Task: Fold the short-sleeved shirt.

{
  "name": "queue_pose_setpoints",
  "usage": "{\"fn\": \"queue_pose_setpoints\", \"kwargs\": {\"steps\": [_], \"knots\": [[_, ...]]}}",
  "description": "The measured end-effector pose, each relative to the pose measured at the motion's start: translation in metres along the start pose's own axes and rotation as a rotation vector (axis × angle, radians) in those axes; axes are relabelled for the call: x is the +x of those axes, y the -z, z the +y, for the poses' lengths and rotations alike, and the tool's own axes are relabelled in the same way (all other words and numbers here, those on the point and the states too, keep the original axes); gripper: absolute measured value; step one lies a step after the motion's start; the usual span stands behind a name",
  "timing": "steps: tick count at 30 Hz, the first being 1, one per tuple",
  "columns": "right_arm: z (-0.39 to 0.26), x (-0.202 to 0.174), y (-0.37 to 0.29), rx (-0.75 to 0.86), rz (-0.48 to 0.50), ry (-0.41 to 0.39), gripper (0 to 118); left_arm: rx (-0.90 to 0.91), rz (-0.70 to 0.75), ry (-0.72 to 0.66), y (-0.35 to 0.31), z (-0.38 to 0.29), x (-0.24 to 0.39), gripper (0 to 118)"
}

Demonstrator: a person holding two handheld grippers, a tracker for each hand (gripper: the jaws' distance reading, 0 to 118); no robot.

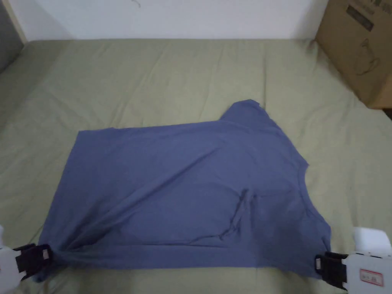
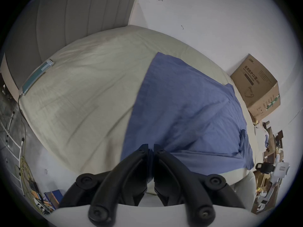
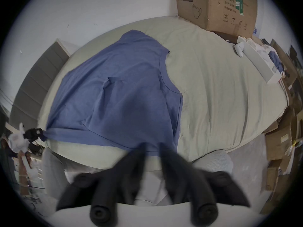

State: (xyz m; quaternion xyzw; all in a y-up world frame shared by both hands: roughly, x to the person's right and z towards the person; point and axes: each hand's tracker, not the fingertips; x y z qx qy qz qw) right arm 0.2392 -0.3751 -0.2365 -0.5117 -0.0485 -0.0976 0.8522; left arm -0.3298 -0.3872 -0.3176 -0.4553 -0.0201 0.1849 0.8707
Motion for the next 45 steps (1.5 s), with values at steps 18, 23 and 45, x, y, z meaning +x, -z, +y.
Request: {"fn": "queue_pose_setpoints", "kwargs": {"steps": [18, 23, 45], "knots": [[0.019, -0.002, 0.03, -0.055, -0.035, -0.031, 8, -0.008, 0.047, 0.034, -0.009, 0.007, 0.01, 4], [0.031, -0.001, 0.008, -0.03, -0.002, -0.01, 5, -0.002, 0.046, 0.049, -0.015, 0.014, 0.012, 4], [0.193, 0.009, 0.111, -0.076, -0.001, 0.131, 5, -0.073, 0.132, 0.094, 0.081, 0.119, 0.01, 4]]}}
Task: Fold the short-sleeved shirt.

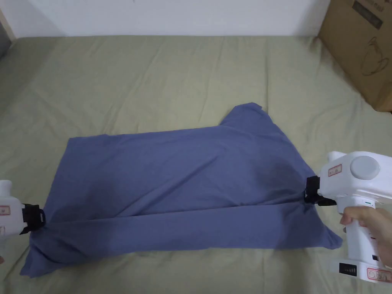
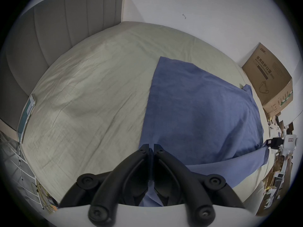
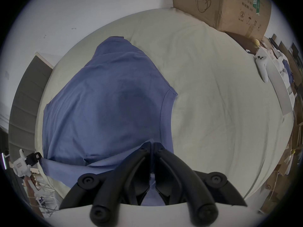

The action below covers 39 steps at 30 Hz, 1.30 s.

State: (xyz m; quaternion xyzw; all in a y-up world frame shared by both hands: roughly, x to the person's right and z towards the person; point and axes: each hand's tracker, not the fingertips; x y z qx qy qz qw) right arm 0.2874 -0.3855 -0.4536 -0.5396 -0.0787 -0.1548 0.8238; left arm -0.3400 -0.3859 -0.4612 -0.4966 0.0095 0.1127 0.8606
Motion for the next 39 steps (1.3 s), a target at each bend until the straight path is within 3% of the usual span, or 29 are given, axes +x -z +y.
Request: {"fn": "queue_pose_setpoints", "kwargs": {"steps": [3, 4, 5, 6, 7, 8, 9, 10, 12, 13, 14, 15, 16, 17, 18, 21, 23, 24, 26, 27, 29, 30, 31, 33, 34, 35, 36, 38, 39], "knots": [[-0.001, -0.001, 0.003, 0.042, 0.011, 0.016, 5, 0.008, 0.006, -0.003, -0.001, 0.001, -0.003, 4], [-0.002, -0.002, 0.003, 0.041, 0.01, 0.006, 13, 0.012, 0.001, -0.003, -0.002, 0.001, -0.004, 6], [-0.003, -0.005, 0.002, 0.044, -0.01, -0.009, 34, 0.018, 0.002, -0.001, -0.005, 0.0, -0.004, 16], [-0.004, -0.005, -0.001, 0.05, -0.039, -0.031, 60, 0.021, 0.006, -0.002, -0.01, -0.001, -0.004, 39], [-0.007, -0.005, -0.006, 0.055, -0.036, -0.043, 92, 0.03, 0.005, -0.003, -0.016, -0.003, -0.006, 77], [-0.01, -0.003, -0.012, 0.068, -0.031, -0.052, 100, 0.04, -0.002, -0.006, -0.022, -0.005, -0.008, 97], [-0.013, -0.001, -0.022, 0.094, -0.021, -0.065, 99, 0.061, -0.021, -0.013, -0.032, -0.009, -0.01, 107], [-0.017, 0.001, -0.033, 0.116, -0.012, -0.072, 98, 0.102, -0.038, -0.022, -0.044, -0.014, -0.012, 108], [-0.028, 0.007, -0.052, 0.14, -0.017, -0.067, 97, 0.132, -0.043, -0.045, -0.065, -0.025, -0.019, 108], [-0.036, 0.01, -0.062, 0.154, -0.015, -0.066, 89, 0.138, -0.046, -0.057, -0.075, -0.035, -0.022, 107], [-0.044, 0.015, -0.071, 0.176, 0.004, -0.067, 71, 0.146, -0.067, -0.079, -0.085, -0.045, -0.025, 104], [-0.054, 0.018, -0.079, 0.192, 0.019, -0.068, 46, 0.16, -0.09, -0.112, -0.093, -0.056, -0.029, 92], [-0.066, 0.02, -0.085, 0.193, 0.022, -0.067, 10, 0.179, -0.119, -0.131, -0.099, -0.068, -0.032, 55], [-0.077, 0.022, -0.087, 0.191, 0.033, -0.064, 2, 0.175, -0.119, -0.143, -0.103, -0.079, -0.034, 17], [-0.087, 0.025, -0.087, 0.187, 0.042, -0.053, 0, 0.162, -0.098, -0.151, -0.103, -0.09, -0.035, 2], [-0.12, 0.029, -0.085, 0.122, 0.098, -0.022, 0, 0.127, -0.074, -0.12, -0.096, -0.116, -0.036, 0], [-0.136, 0.025, -0.078, 0.084, 0.082, -0.038, 0, 0.096, -0.083, -0.114, -0.088, -0.122, -0.033, 0], [-0.141, 0.023, -0.075, 0.078, 0.072, -0.05, 0, 0.096, -0.084, -0.107, -0.084, -0.123, -0.032, 2], [-0.146, 0.021, -0.068, 0.06, 0.064, -0.062, 0, 0.11, -0.045, -0.08, -0.077, -0.119, -0.026, 21], [-0.147, 0.021, -0.067, 0.055, 0.064, -0.052, 0, 0.117, -0.046, -0.069, -0.073, -0.116, -0.023, 21], [-0.147, 0.021, -0.064, 0.043, 0.095, -0.015, 0, 0.087, -0.047, -0.053, -0.06, -0.106, -0.019, 70], [-0.145, 0.022, -0.063, 0.047, 0.1, 0.005, 0, 0.08, -0.055, -0.047, -0.053, -0.103, -0.017, 84], [-0.144, 0.022, -0.062, 0.045, 0.101, 0.007, 0, 0.075, -0.057, -0.039, -0.047, -0.1, -0.014, 87], [-0.143, 0.021, -0.059, 0.044, 0.098, 0.014, 0, 0.044, -0.043, -0.013, -0.032, -0.098, -0.011, 85], [-0.142, 0.021, -0.058, 0.04, 0.097, 0.016, 0, 0.02, -0.016, -0.01, -0.023, -0.099, -0.011, 65], [-0.142, 0.021, -0.056, 0.032, 0.1, 0.02, 0, 0.012, 0.021, -0.005, -0.016, -0.101, -0.008, 34], [-0.142, 0.022, -0.055, 0.022, 0.105, 0.036, 0, -0.003, 0.074, -0.013, -0.013, -0.102, -0.008, 22], [-0.142, 0.026, -0.051, 0.006, 0.113, 0.051, 0, 0.044, -0.022, -0.055, -0.025, -0.099, -0.014, 5], [-0.142, 0.028, -0.05, 0.008, 0.112, 0.058, 0, 0.055, -0.064, -0.076, -0.032, -0.099, -0.011, 5]]}}
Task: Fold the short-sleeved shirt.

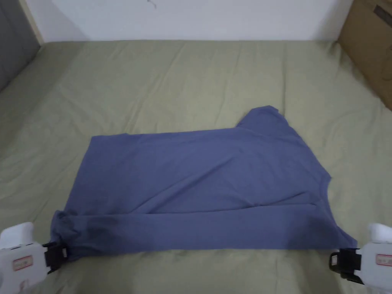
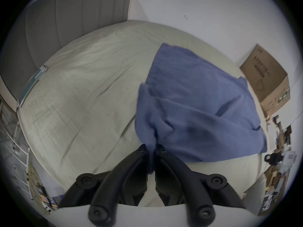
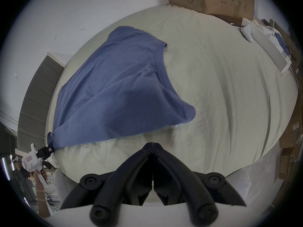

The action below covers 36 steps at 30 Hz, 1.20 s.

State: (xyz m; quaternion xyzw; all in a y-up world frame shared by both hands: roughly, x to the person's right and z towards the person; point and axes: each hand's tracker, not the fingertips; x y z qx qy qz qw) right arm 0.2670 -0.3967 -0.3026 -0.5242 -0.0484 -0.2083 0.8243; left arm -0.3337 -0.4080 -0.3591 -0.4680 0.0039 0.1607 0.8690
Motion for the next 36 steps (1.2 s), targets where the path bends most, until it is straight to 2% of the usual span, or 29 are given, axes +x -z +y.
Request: {"fn": "queue_pose_setpoints", "kwargs": {"steps": [1, 2, 3, 4, 5, 6, 10, 11, 12, 14, 16, 17, 18, 19, 21, 25, 28, 31, 36], "knots": [[0.002, 0.0, 0.001, 0.001, -0.006, 0.002, 3, -0.009, 0.024, 0.007, -0.003, 0.001, 0.001, 5], [0.005, 0.001, 0.003, 0.0, -0.022, -0.003, 17, -0.013, 0.022, 0.013, -0.005, 0.002, 0.002, 5], [0.009, 0.004, 0.008, 0.003, -0.046, -0.007, 39, -0.015, 0.02, 0.024, -0.006, 0.002, 0.005, 5], [0.013, 0.006, 0.012, 0.005, -0.065, -0.007, 73, -0.013, 0.016, 0.032, -0.009, 0.004, 0.008, 5], [0.018, 0.008, 0.017, 0.005, -0.074, -0.002, 89, -0.021, 0.012, 0.048, -0.011, 0.005, 0.011, 5], [0.021, 0.011, 0.02, 0.01, -0.074, 0.004, 90, -0.022, 0.017, 0.06, -0.012, 0.006, 0.014, 5], [0.036, 0.018, 0.045, -0.033, -0.054, 0.119, 88, -0.018, 0.025, 0.074, -0.012, 0.013, 0.02, 5], [0.037, 0.016, 0.051, -0.043, -0.083, 0.134, 85, -0.016, 0.023, 0.068, -0.012, 0.014, 0.021, 5], [0.038, 0.013, 0.053, -0.047, -0.102, 0.124, 79, -0.017, 0.022, 0.063, -0.011, 0.015, 0.019, 5], [0.038, 0.0, 0.049, -0.037, -0.191, 0.008, 61, -0.018, 0.02, 0.066, -0.011, 0.016, 0.022, 5], [0.034, -0.011, 0.042, -0.012, -0.184, -0.074, 36, -0.025, 0.022, 0.084, -0.012, 0.017, 0.021, 5], [0.034, -0.014, 0.039, -0.011, -0.183, -0.101, 29, -0.03, 0.023, 0.092, -0.012, 0.018, 0.022, 5], [0.034, -0.015, 0.038, -0.01, -0.159, -0.1, 29, -0.032, 0.023, 0.095, -0.012, 0.018, 0.023, 5], [0.034, -0.015, 0.035, -0.011, -0.107, -0.087, 11, -0.033, 0.02, 0.097, -0.013, 0.019, 0.024, 5], [0.036, -0.015, 0.032, -0.018, -0.133, -0.071, 9, -0.037, 0.021, 0.099, -0.014, 0.02, 0.019, 5], [0.032, -0.004, 0.008, -0.006, -0.06, -0.016, 7, -0.044, 0.003, 0.113, -0.025, 0.021, 0.016, 5], [0.019, -0.001, -0.019, 0.004, -0.048, -0.031, 7, -0.05, -0.008, 0.148, -0.038, 0.018, 0.016, 5], [-0.003, 0.001, -0.035, -0.002, -0.105, -0.081, 7, -0.073, 0.031, 0.227, -0.05, 0.006, 0.016, 5], [-0.039, 0.017, -0.027, -0.085, -0.105, -0.043, 7, -0.133, 0.033, 0.217, -0.048, -0.022, -0.003, 5]]}}
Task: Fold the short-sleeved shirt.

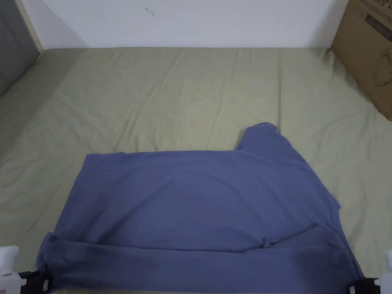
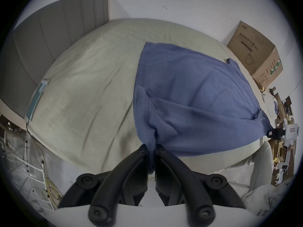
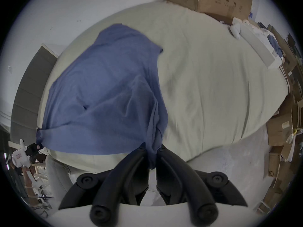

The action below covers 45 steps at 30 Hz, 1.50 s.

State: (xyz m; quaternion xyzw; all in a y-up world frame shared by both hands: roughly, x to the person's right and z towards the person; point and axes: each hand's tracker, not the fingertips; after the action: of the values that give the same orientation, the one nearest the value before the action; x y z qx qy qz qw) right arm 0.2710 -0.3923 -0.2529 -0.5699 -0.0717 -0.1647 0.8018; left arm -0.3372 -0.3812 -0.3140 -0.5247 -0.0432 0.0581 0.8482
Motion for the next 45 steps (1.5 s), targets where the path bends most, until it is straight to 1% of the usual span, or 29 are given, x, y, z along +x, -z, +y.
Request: {"fn": "queue_pose_setpoints", "kwargs": {"steps": [2, 3, 4, 5, 6, 7, 9, 12, 13, 14, 15, 16, 17, 18, 20, 23, 25, 26, 27, 28, 29, 30, 31, 32, 35, 38, 40, 43, 45], "knots": [[-0.008, -0.002, 0.01, -0.001, -0.012, -0.008, 7, -0.022, 0.002, -0.021, 0.008, -0.008, -0.003, 5], [-0.008, -0.003, 0.013, 0.002, -0.012, -0.01, 12, -0.019, -0.004, -0.023, 0.011, -0.01, -0.004, 8], [-0.006, -0.004, 0.013, 0.012, -0.011, -0.009, 34, -0.008, -0.003, -0.019, 0.012, -0.012, -0.004, 28], [-0.003, -0.006, 0.01, 0.014, -0.015, -0.004, 49, -0.006, 0.015, -0.01, 0.013, -0.012, -0.005, 54], [-0.001, -0.006, 0.005, 0.012, -0.023, -0.001, 62, -0.017, 0.073, 0.007, 0.011, -0.01, -0.004, 79], [0.003, -0.006, -0.002, 0.024, -0.022, 0.0, 66, -0.013, 0.099, 0.018, 0.009, -0.009, -0.005, 94], [0.009, -0.005, -0.019, 0.073, -0.01, 0.008, 65, 0.019, 0.07, 0.006, -0.004, -0.007, -0.013, 94], [0.024, -0.003, -0.047, 0.158, 0.023, 0.049, 64, 0.134, 0.024, -0.07, -0.034, 0.005, -0.014, 94], [0.03, -0.005, -0.053, 0.188, 0.059, 0.045, 62, 0.177, -0.014, -0.092, -0.041, 0.012, -0.012, 93], [0.037, -0.009, -0.057, 0.2, 0.063, 0.039, 55, 0.206, -0.039, -0.115, -0.045, 0.02, -0.008, 90], [0.043, -0.013, -0.062, 0.209, 0.058, 0.035, 37, 0.217, -0.054, -0.136, -0.046, 0.028, -0.005, 80], [0.05, -0.019, -0.062, 0.226, 0.05, 0.027, 9, 0.239, -0.073, -0.147, -0.046, 0.038, 0.0, 51], [0.058, -0.024, -0.061, 0.24, 0.048, 0.024, 2, 0.255, -0.079, -0.169, -0.042, 0.047, 0.004, 18], [0.065, -0.027, -0.059, 0.239, 0.054, 0.013, 1, 0.262, -0.076, -0.173, -0.037, 0.055, 0.008, 0], [0.083, -0.037, -0.052, 0.239, 0.073, 0.008, 0, 0.252, -0.116, -0.178, -0.027, 0.073, 0.018, 0], [0.114, -0.05, -0.038, 0.25, 0.117, -0.015, 0, 0.25, -0.082, -0.133, -0.01, 0.094, 0.038, 0], [0.139, -0.059, -0.024, 0.256, 0.12, -0.046, 0, 0.23, -0.1, -0.118, 0.002, 0.107, 0.046, 0], [0.156, -0.063, -0.015, 0.255, 0.114, -0.074, 8, 0.227, -0.114, -0.119, 0.007, 0.112, 0.049, 0], [0.172, -0.065, -0.005, 0.262, 0.086, -0.075, 33, 0.225, -0.122, -0.119, 0.011, 0.117, 0.051, 0], [0.188, -0.068, 0.004, 0.265, 0.041, -0.074, 79, 0.221, -0.121, -0.118, 0.018, 0.121, 0.053, 0], [0.204, -0.07, 0.015, 0.255, 0.036, -0.08, 100, 0.216, -0.118, -0.116, 0.022, 0.124, 0.054, 0], [0.216, -0.071, 0.023, 0.254, 0.036, -0.075, 105, 0.216, -0.115, -0.115, 0.026, 0.127, 0.055, 0], [0.232, -0.068, 0.033, 0.259, 0.055, -0.076, 101, 0.211, -0.113, -0.118, 0.031, 0.13, 0.054, 0], [0.248, -0.068, 0.044, 0.253, 0.076, -0.077, 101, 0.2, -0.114, -0.124, 0.035, 0.132, 0.054, 0], [0.29, -0.071, 0.084, 0.161, 0.036, -0.062, 98, 0.175, -0.119, -0.141, 0.048, 0.139, 0.05, 0], [0.31, -0.073, 0.117, 0.146, 0.004, -0.071, 93, 0.158, -0.083, -0.129, 0.059, 0.143, 0.047, 0], [0.32, -0.077, 0.139, 0.104, -0.016, -0.105, 89, 0.149, -0.072, -0.121, 0.065, 0.146, 0.044, 0], [0.332, -0.087, 0.162, 0.075, -0.041, -0.142, 86, 0.13, -0.067, -0.123, 0.073, 0.15, 0.04, 0], [0.332, -0.095, 0.171, 0.024, -0.112, -0.179, 84, 0.127, -0.055, -0.125, 0.077, 0.152, 0.038, 0]]}}
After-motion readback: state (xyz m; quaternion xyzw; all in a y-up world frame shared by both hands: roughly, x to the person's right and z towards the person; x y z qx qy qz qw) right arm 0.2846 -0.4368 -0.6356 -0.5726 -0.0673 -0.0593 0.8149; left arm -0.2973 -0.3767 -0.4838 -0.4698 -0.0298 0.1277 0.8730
